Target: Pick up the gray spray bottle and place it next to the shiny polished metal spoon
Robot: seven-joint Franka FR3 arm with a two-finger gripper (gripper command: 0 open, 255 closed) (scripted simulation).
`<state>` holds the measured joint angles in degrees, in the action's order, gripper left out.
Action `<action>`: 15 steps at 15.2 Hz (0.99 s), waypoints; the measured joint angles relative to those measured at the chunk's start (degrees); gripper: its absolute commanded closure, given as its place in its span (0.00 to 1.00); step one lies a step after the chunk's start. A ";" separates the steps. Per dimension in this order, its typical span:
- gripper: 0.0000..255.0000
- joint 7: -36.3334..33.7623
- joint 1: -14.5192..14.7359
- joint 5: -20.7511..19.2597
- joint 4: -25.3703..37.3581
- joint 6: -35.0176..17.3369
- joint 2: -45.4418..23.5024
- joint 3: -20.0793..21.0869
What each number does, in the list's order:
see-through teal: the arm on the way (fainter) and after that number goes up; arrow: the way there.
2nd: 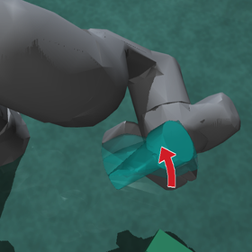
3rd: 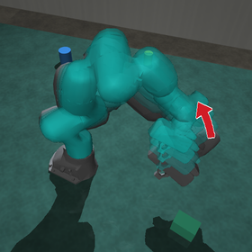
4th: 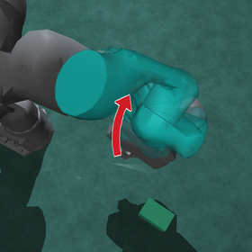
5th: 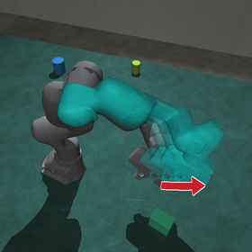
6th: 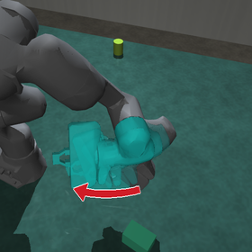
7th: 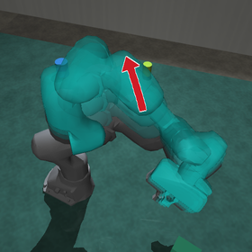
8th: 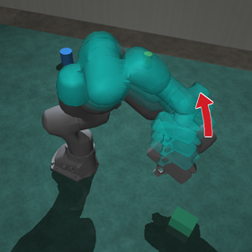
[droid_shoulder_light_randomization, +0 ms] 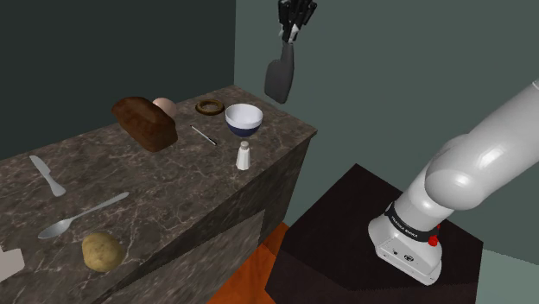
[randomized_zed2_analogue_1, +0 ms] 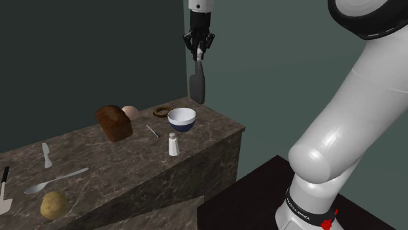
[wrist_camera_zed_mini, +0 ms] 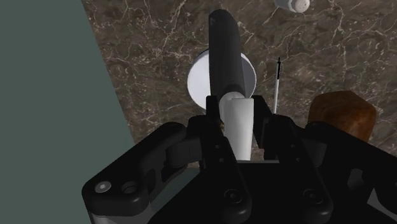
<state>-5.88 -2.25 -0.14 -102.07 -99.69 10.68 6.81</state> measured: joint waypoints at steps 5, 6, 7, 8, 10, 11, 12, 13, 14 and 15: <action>1.00 -0.16 0.04 -0.11 4.80 3.87 -0.94 0.12; 1.00 -0.08 0.01 -0.13 5.94 4.79 -1.16 0.08; 1.00 -0.08 -0.01 -0.16 7.09 5.73 -1.38 0.08; 1.00 -0.15 0.02 -0.21 8.29 6.53 -1.77 0.13; 1.00 -0.22 0.03 -0.31 10.89 8.37 -2.54 0.19; 1.00 -0.12 -0.01 -0.31 11.59 8.97 -2.65 0.14; 1.00 -0.16 0.00 -0.37 12.98 9.88 -3.13 0.17; 1.00 -0.19 0.01 -0.41 14.08 10.75 -3.37 0.20; 1.00 -0.19 0.01 -0.48 15.54 11.62 -3.96 0.22; 1.00 -0.19 0.01 -0.51 16.62 12.44 -4.22 0.23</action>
<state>-6.07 -2.24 -0.65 -85.45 -87.25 6.46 7.04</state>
